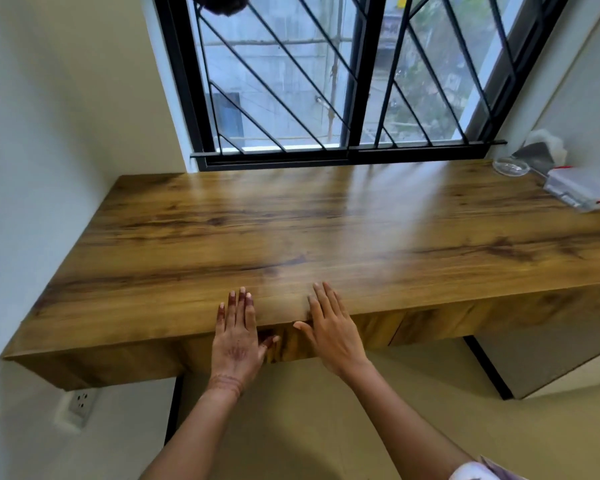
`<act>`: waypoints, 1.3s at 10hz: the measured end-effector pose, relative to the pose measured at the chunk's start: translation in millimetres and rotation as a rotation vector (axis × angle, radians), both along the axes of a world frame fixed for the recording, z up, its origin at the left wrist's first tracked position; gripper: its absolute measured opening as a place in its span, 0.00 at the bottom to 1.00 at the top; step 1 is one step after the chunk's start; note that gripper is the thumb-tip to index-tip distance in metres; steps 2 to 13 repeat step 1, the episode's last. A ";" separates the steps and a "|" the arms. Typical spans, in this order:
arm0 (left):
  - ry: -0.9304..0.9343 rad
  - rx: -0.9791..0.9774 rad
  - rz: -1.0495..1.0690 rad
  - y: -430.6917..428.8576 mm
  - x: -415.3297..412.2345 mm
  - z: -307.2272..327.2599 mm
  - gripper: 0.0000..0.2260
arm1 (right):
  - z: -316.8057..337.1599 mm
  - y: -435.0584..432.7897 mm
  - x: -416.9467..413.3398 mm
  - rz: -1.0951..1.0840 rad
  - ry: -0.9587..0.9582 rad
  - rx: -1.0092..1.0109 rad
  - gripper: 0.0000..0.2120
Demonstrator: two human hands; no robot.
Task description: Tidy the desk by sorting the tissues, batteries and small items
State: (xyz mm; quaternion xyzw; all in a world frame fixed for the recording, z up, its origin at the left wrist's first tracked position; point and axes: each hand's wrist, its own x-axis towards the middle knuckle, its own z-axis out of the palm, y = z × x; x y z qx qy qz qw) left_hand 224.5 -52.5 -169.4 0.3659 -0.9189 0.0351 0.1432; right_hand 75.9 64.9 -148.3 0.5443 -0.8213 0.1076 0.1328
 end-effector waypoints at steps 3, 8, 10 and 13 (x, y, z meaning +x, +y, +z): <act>0.078 0.003 -0.036 6.6 -28.2 3.1 0.37 | 5.9 10.8 -23.9 -0.051 0.009 -0.045 0.29; 0.078 0.003 -0.036 6.6 -28.2 3.1 0.37 | 5.9 10.8 -23.9 -0.051 0.009 -0.045 0.29; 0.078 0.003 -0.036 6.6 -28.2 3.1 0.37 | 5.9 10.8 -23.9 -0.051 0.009 -0.045 0.29; 0.078 0.003 -0.036 6.6 -28.2 3.1 0.37 | 5.9 10.8 -23.9 -0.051 0.009 -0.045 0.29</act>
